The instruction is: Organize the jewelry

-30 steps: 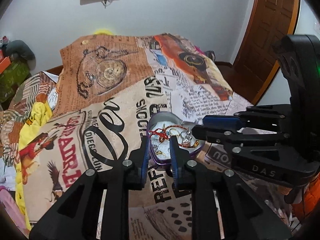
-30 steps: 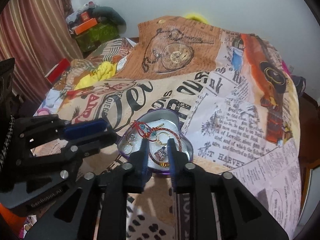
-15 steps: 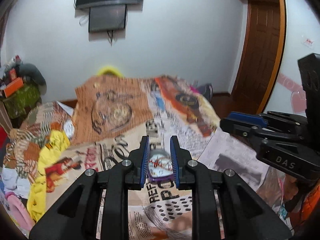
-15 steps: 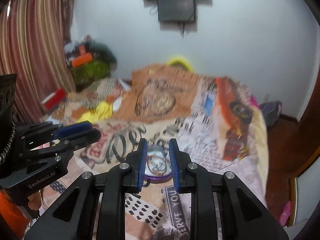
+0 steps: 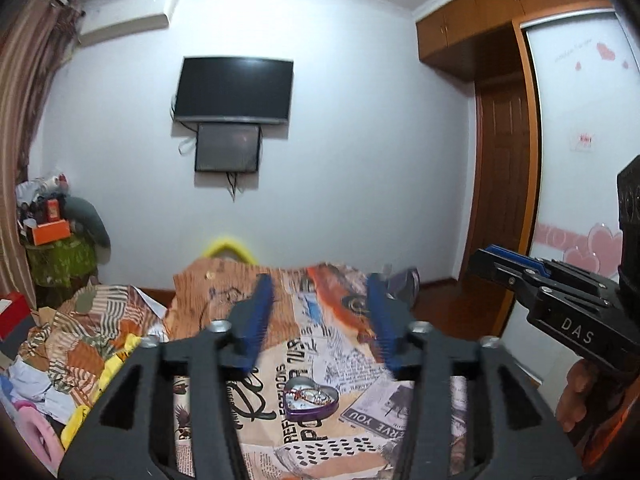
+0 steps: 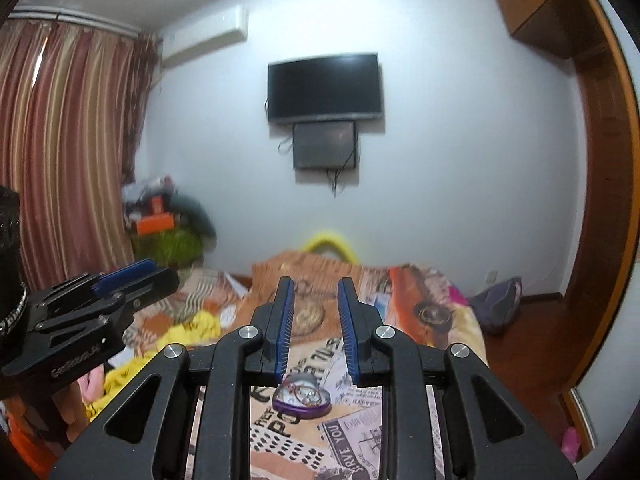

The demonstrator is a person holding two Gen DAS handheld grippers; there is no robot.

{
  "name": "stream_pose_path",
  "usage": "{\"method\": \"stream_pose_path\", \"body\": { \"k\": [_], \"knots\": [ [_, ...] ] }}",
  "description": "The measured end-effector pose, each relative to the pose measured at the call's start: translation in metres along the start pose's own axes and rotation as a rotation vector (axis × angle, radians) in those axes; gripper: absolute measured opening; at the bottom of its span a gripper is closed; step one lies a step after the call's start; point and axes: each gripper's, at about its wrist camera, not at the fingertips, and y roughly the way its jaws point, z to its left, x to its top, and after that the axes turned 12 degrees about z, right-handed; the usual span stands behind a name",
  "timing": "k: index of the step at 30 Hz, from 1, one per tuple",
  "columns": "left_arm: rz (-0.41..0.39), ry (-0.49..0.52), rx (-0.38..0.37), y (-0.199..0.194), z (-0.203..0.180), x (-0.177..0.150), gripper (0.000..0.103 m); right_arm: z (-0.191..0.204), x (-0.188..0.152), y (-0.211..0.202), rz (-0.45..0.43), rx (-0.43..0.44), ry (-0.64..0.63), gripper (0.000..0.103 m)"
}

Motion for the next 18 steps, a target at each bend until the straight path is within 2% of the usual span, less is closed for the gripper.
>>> {"method": "stream_pose_path", "body": {
  "k": [1,3,4,7,10,12,18],
  "knots": [
    [-0.010,-0.004,0.010,-0.004,-0.001,-0.001,0.066,0.001,-0.001,-0.003,-0.009,-0.007,0.011,0.034],
    [-0.028,-0.015,0.027,-0.011,-0.001,-0.005,0.077,0.001,-0.006,-0.008,-0.033,-0.025,0.027,0.067],
    [-0.034,-0.021,0.036,-0.012,0.000,-0.006,0.084,0.002,-0.008,-0.010,-0.048,-0.043,0.033,0.072],
    [-0.044,-0.041,0.062,-0.015,0.003,-0.011,0.097,0.007,-0.012,-0.011,-0.067,-0.102,0.028,0.081],
    [-0.040,-0.052,0.079,-0.015,0.007,-0.013,0.099,0.011,-0.015,-0.015,-0.074,-0.129,0.034,0.091],
    [-0.034,-0.059,0.086,-0.017,0.008,-0.014,0.099,0.012,-0.015,-0.016,-0.078,-0.139,0.035,0.102],
    [-0.024,-0.058,0.088,-0.021,0.004,-0.023,0.100,0.015,-0.016,-0.022,-0.081,-0.154,0.016,0.103]
  ]
}}
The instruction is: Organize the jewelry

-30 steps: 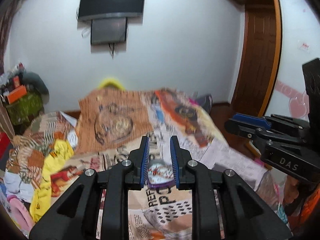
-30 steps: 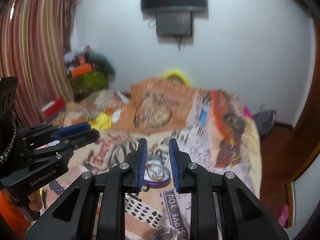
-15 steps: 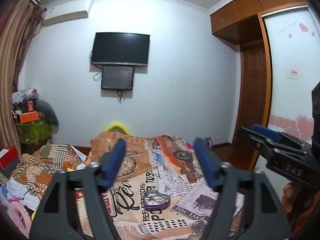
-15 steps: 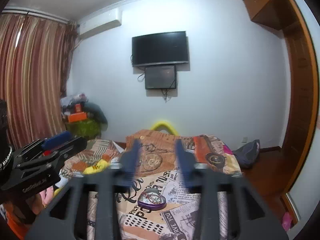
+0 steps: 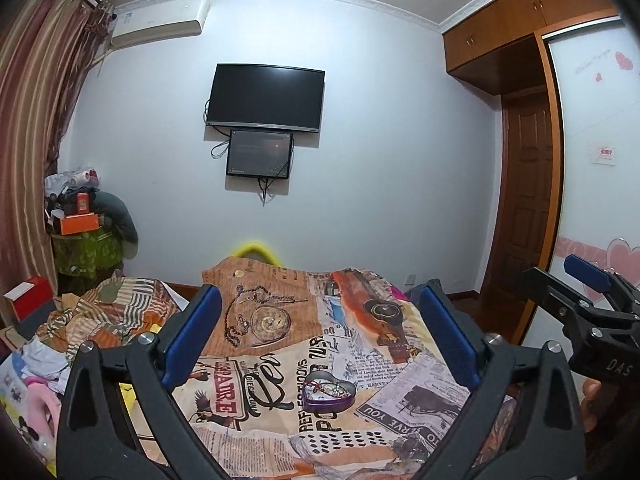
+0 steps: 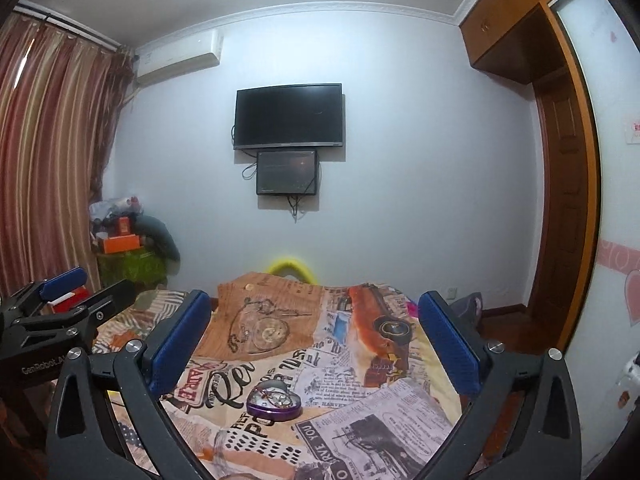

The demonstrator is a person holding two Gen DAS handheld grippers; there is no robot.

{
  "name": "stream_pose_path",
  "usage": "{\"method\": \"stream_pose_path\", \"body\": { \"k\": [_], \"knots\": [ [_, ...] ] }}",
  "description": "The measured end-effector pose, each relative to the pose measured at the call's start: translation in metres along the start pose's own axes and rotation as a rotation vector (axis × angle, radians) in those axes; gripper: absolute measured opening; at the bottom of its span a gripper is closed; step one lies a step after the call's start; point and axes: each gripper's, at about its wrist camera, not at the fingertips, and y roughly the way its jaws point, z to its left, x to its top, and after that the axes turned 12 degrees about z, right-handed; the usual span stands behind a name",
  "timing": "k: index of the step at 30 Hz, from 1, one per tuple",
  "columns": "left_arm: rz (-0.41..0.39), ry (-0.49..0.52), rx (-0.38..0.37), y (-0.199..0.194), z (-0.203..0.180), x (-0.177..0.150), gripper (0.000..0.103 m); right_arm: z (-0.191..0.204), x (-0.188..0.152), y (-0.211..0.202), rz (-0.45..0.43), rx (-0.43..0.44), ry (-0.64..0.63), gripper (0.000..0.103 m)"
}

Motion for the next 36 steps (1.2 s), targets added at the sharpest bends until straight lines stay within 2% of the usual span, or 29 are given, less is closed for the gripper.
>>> {"method": "stream_pose_path", "body": {
  "k": [36],
  "knots": [
    [0.026,0.014,-0.022,0.0027,-0.0020,-0.0041,0.101,-0.0021,-0.0060,-0.0053,0.058,0.026,-0.010,0.103]
  ]
}}
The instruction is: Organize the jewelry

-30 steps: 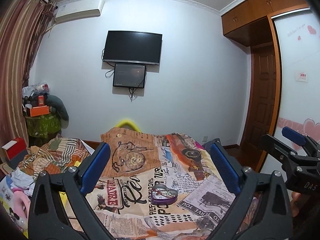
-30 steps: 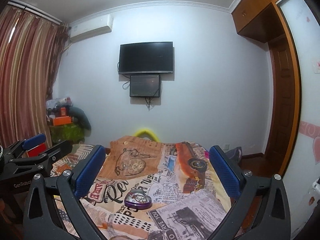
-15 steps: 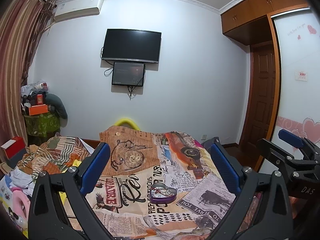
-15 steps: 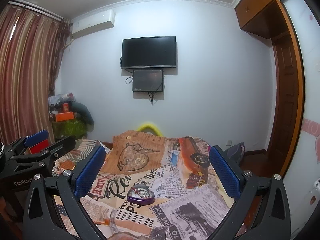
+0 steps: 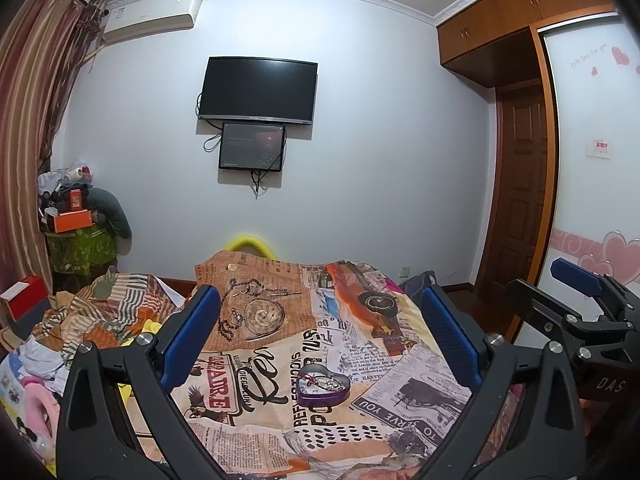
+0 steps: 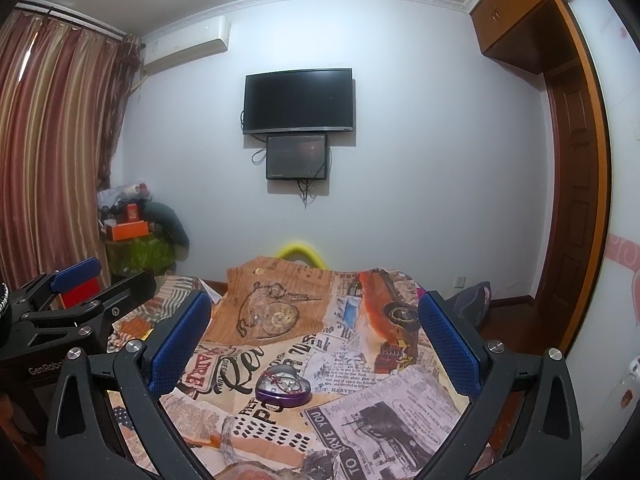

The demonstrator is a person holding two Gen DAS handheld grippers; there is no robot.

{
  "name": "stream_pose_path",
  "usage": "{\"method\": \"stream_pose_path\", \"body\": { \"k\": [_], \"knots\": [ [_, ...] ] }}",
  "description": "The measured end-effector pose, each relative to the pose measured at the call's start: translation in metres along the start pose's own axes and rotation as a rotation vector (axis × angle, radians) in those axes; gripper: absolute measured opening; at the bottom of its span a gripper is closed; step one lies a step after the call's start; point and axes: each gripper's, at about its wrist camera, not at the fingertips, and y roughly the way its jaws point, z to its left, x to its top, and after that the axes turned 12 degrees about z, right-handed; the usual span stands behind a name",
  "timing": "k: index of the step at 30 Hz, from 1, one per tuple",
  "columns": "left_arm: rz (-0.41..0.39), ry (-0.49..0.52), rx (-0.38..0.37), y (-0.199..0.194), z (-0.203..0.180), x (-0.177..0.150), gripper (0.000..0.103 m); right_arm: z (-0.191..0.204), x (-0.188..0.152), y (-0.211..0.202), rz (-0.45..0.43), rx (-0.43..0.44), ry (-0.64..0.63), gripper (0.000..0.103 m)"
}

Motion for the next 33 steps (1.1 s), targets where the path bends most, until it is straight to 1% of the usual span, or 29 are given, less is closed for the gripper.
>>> {"method": "stream_pose_path", "body": {
  "k": [11,21,33],
  "knots": [
    [0.008,0.011,-0.004,0.0013,-0.0031,0.0000,0.101,0.0001,-0.0001,0.0046,0.020,0.006,0.007,0.103],
    [0.014,0.009,-0.027,0.0020,-0.0019,-0.0001,0.101,-0.0003,0.0003,0.0043,0.018,0.005,0.009,0.103],
    [0.013,0.016,-0.026,0.0013,-0.0025,-0.0009,0.101,-0.0042,0.0009,0.0022,0.002,0.002,0.032,0.103]
  ]
}}
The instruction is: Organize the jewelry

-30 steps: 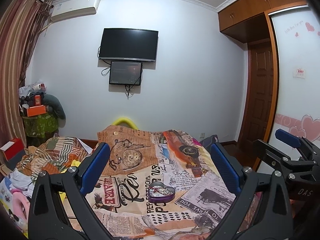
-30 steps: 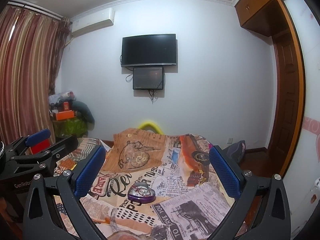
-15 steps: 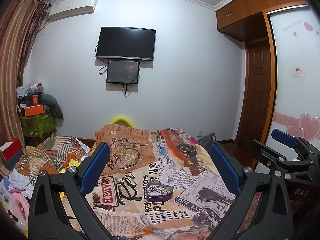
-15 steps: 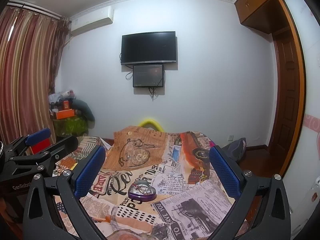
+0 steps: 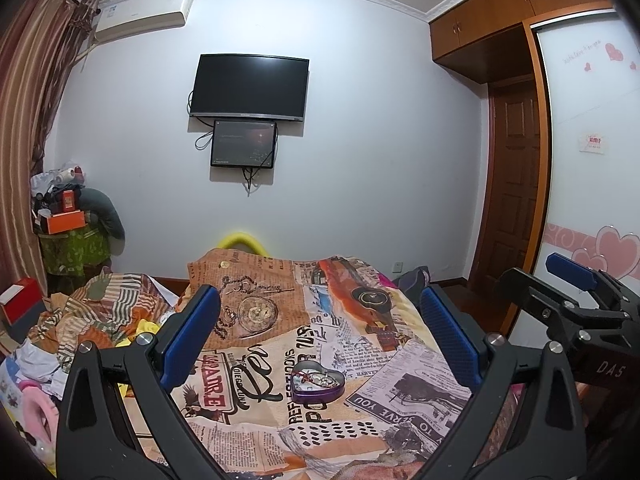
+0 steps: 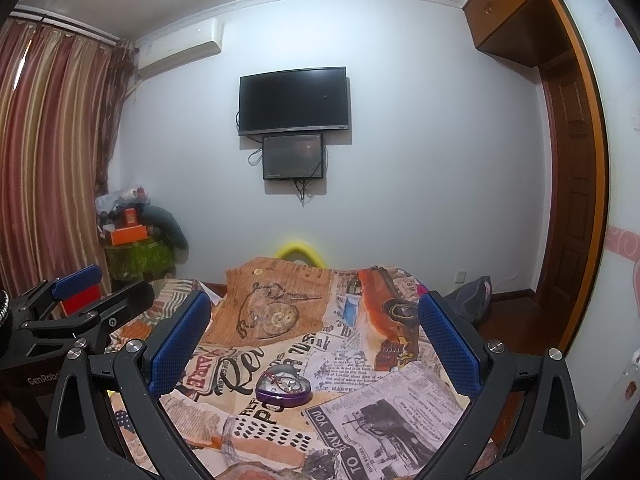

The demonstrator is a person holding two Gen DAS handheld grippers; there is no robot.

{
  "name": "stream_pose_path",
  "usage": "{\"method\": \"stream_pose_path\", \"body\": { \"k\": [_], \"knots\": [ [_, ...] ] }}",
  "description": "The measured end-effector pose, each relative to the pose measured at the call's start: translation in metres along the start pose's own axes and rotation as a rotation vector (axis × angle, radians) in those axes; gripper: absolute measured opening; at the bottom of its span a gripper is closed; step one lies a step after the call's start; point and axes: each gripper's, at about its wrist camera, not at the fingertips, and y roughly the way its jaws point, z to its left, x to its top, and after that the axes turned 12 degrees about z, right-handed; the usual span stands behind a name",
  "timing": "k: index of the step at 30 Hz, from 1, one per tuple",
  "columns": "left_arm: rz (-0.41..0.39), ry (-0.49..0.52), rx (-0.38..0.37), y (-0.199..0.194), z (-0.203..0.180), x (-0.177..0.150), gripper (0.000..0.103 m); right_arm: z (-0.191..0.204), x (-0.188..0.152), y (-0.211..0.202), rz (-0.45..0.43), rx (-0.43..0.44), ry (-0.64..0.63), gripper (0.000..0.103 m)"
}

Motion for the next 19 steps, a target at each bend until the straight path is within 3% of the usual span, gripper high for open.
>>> {"method": "stream_pose_path", "body": {
  "k": [19],
  "knots": [
    [0.021,-0.013,0.019,0.013,0.004,-0.003,0.101,-0.007,-0.002,0.010,0.018,-0.020,0.018,0.103]
  ]
}}
